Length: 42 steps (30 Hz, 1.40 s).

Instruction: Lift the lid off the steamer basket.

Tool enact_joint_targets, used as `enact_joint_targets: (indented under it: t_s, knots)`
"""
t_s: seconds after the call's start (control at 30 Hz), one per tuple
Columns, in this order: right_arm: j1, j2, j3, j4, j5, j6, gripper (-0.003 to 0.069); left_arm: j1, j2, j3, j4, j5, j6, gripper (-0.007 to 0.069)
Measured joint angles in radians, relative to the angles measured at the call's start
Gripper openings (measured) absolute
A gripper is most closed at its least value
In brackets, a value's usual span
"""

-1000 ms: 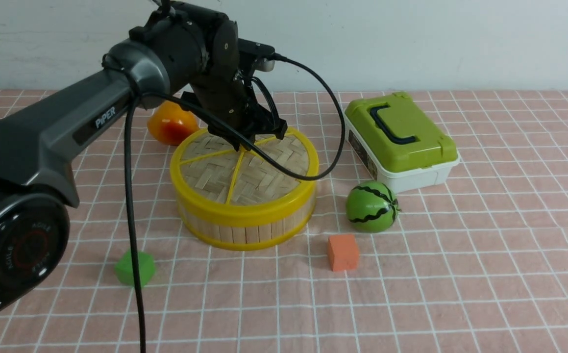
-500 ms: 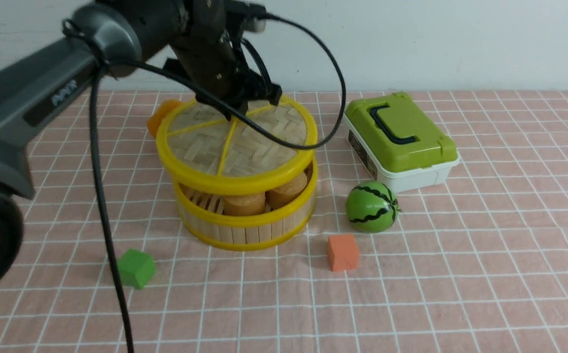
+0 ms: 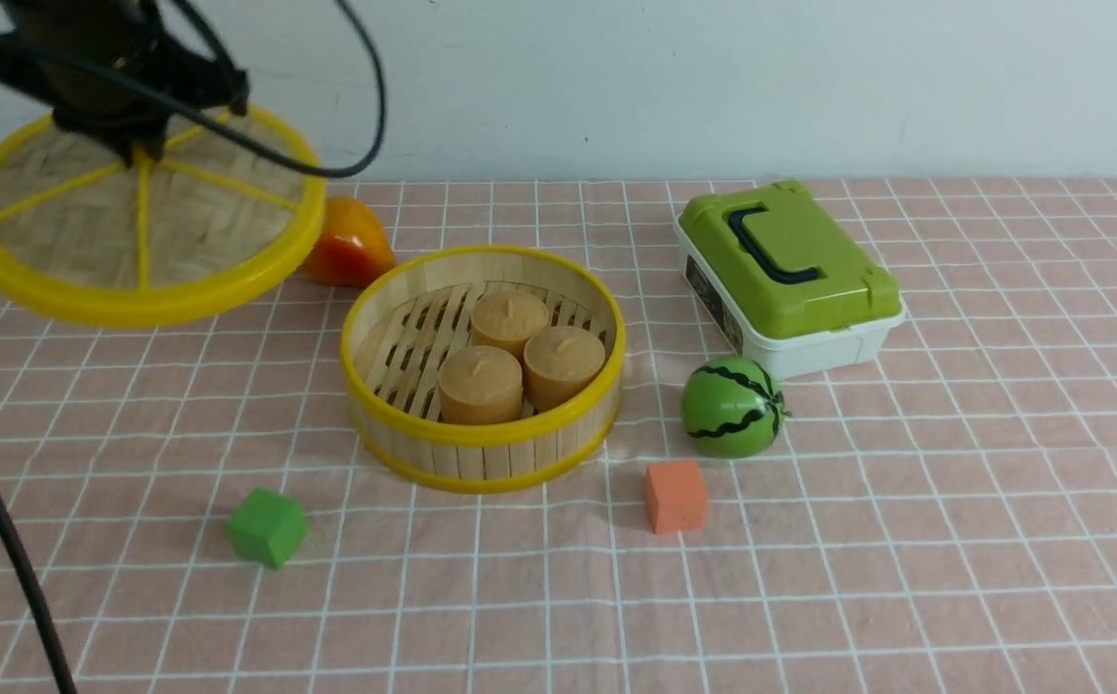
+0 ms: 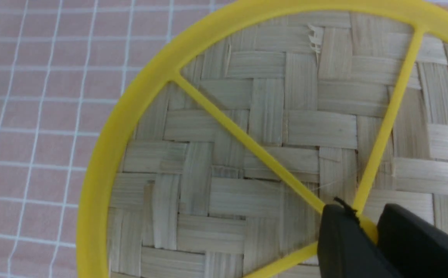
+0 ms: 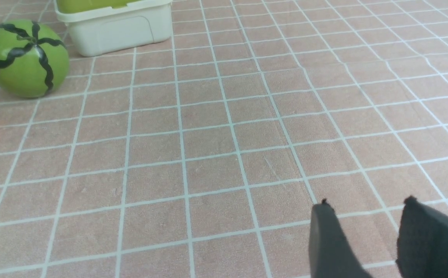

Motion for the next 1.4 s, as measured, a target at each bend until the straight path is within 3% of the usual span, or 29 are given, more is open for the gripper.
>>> enact_joint_targets:
  t_s: [0.23, 0.57, 0.77, 0.87, 1.0, 1.1, 1.17, 1.23, 1.4]
  knots:
    - [0.0, 0.0, 0.0, 0.0, 0.0, 0.0, 0.0241, 0.05, 0.059, 0.205, 0.002, -0.243, -0.102, 0.0094]
    - [0.0, 0.0, 0.0, 0.0, 0.0, 0.0, 0.0241, 0.038, 0.19, 0.215, -0.02, -0.328, -0.118, 0.0112]
    - [0.0, 0.0, 0.0, 0.0, 0.0, 0.0, 0.0241, 0.038, 0.161, 0.215, -0.116, -0.342, -0.11, 0.0393]
    - [0.0, 0.0, 0.0, 0.0, 0.0, 0.0, 0.0241, 0.038, 0.096, 0.215, -0.132, -0.322, -0.088, 0.0449]
    - [0.0, 0.0, 0.0, 0.0, 0.0, 0.0, 0.0241, 0.038, -0.089, 0.215, -0.15, -0.283, -0.058, 0.0363]
    - [0.0, 0.0, 0.0, 0.0, 0.0, 0.0, 0.0241, 0.038, -0.238, 0.215, -0.183, -0.267, -0.004, 0.0232]
    - [0.0, 0.0, 0.0, 0.0, 0.0, 0.0, 0.0241, 0.038, -0.395, 0.222, -0.241, -0.265, 0.058, 0.0087]
    - [0.0, 0.0, 0.0, 0.0, 0.0, 0.0, 0.0241, 0.038, -0.515, 0.255, -0.291, -0.274, 0.099, 0.0]
    - [0.0, 0.0, 0.0, 0.0, 0.0, 0.0, 0.0241, 0.038, -0.842, 0.511, -0.474, -0.323, 0.156, -0.0013]
